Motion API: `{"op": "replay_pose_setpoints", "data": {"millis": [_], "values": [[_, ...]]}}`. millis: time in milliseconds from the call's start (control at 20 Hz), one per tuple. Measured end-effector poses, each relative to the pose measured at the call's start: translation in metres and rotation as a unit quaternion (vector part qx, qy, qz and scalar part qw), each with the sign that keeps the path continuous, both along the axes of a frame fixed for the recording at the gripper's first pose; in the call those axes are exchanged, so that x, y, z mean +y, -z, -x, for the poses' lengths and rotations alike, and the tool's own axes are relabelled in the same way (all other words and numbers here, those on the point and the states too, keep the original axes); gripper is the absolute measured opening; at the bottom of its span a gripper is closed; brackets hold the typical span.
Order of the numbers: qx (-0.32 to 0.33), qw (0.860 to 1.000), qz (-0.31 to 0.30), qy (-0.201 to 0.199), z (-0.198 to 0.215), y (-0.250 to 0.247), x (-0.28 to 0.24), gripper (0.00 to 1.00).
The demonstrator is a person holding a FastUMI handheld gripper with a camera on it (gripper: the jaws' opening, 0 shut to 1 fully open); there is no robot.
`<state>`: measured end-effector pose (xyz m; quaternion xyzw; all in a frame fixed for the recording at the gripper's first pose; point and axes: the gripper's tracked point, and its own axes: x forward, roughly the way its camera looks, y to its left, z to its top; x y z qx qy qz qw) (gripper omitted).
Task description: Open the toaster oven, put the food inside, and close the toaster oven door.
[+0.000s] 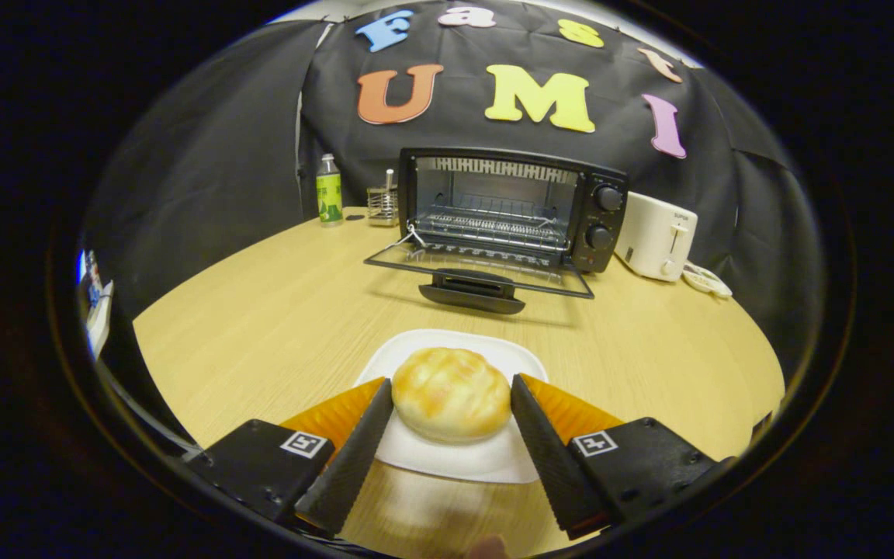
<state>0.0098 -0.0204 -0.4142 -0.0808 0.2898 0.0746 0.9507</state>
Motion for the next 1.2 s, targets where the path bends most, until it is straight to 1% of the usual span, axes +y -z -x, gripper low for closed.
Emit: {"op": "replay_pose_setpoints", "data": {"millis": [50,150,200,400,550,700,800,900,1050,1200], "values": [[0.000,1.000,0.002,-0.002,0.000,-0.001,0.000,0.98],[-0.002,1.000,0.003,-0.006,-0.002,-0.003,-0.001,0.89],[-0.003,1.000,0.000,-0.008,-0.001,-0.002,-0.001,0.79],[-0.007,1.000,-0.027,-0.004,-0.001,-0.012,-0.003,0.56],[-0.029,0.996,-0.080,0.006,-0.005,-0.041,-0.003,0.53],[-0.060,0.988,-0.141,0.013,-0.014,-0.079,-0.001,0.51],[-0.076,0.981,-0.178,0.019,-0.028,-0.104,-0.003,0.51],[-0.085,0.974,-0.208,0.027,-0.047,-0.126,-0.005,0.50],[-0.087,0.966,-0.239,0.032,-0.088,-0.151,-0.006,0.50],[-0.092,0.966,-0.240,0.039,-0.135,-0.160,-0.011,0.50]]}}
